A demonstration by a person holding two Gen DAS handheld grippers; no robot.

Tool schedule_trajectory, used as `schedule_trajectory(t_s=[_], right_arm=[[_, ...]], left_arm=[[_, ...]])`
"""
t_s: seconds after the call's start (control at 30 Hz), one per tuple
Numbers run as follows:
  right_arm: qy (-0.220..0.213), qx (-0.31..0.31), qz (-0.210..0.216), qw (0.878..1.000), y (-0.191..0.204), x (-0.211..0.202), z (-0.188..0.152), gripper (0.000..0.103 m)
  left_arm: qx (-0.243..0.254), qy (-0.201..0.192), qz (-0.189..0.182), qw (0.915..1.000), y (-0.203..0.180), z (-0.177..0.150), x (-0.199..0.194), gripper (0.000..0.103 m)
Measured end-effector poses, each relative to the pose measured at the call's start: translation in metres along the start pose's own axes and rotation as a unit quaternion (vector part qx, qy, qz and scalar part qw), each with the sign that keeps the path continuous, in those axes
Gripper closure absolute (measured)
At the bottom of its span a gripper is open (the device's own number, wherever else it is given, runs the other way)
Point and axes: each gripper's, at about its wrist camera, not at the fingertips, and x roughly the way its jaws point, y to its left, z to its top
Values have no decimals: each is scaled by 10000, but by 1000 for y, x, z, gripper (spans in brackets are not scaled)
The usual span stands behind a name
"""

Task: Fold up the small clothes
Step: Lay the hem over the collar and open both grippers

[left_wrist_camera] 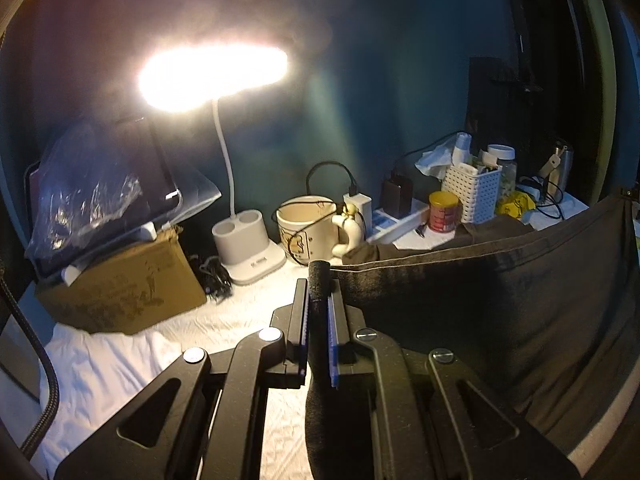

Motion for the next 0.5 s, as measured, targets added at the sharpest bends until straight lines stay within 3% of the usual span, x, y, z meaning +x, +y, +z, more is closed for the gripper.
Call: schedule_trajectory(t_s=[0.5], right_arm=[[-68, -31, -47, 10000, 9, 52, 36, 94]], left_arm=[[88, -173, 199, 9996, 14, 19, 42, 96]])
